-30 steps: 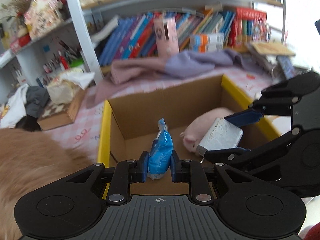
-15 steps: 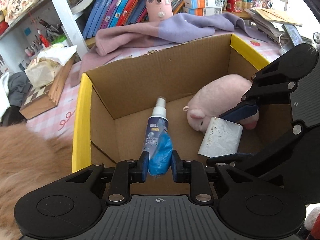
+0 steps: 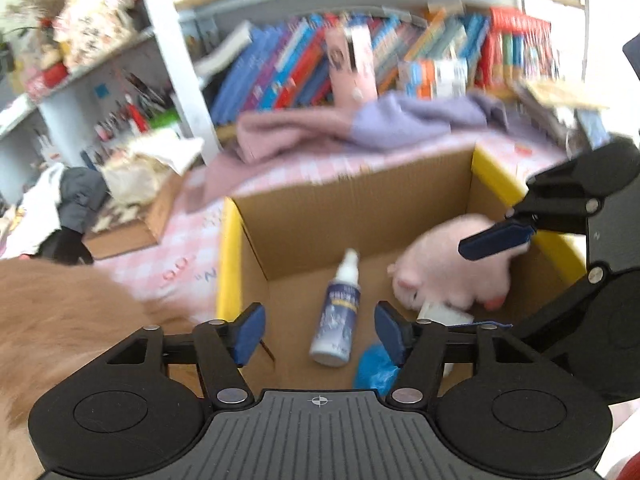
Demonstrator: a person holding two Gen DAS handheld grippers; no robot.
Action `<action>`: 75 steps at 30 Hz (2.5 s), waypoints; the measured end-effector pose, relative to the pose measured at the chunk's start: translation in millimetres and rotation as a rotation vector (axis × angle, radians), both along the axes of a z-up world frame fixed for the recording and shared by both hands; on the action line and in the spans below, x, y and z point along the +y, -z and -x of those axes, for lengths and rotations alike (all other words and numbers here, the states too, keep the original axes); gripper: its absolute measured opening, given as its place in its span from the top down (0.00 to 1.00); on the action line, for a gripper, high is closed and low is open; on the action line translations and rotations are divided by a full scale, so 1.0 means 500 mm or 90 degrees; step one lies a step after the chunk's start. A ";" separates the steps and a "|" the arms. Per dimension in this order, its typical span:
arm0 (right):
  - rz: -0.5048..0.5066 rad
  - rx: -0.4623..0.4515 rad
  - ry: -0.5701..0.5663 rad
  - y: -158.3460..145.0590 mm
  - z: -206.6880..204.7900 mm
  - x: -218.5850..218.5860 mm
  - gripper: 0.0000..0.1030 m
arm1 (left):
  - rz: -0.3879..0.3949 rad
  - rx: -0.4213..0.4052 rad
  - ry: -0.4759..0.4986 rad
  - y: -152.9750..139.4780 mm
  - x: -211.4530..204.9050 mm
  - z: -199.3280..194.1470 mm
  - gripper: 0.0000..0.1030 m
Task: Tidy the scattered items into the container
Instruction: 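Lower the bag into the box and open the left tool while the right tool releases the sponge, then withdraw both open tools from the box and move back toward the table items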
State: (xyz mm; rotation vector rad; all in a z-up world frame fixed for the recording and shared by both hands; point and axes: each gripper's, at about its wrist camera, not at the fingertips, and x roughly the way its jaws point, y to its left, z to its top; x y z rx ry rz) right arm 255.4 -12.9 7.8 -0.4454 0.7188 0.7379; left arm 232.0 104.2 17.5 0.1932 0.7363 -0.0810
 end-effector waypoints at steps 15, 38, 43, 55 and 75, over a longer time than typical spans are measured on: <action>-0.126 -0.142 0.166 -0.106 0.171 -0.123 0.37 | 0.042 -0.163 -0.049 -0.080 -0.031 0.221 0.22; -0.087 -0.087 0.286 0.005 0.508 -0.221 0.30 | 0.047 -0.066 -0.059 0.025 -0.113 0.469 0.22; -0.086 -0.079 0.289 0.007 0.529 -0.231 0.26 | 0.046 -0.066 -0.052 0.025 -0.123 0.490 0.21; -0.094 -0.047 0.300 0.010 0.528 -0.237 0.14 | 0.040 -0.032 -0.053 0.033 -0.126 0.518 0.11; -0.060 -0.055 0.319 0.011 0.527 -0.265 0.14 | 0.058 -0.004 -0.043 0.044 -0.142 0.493 0.10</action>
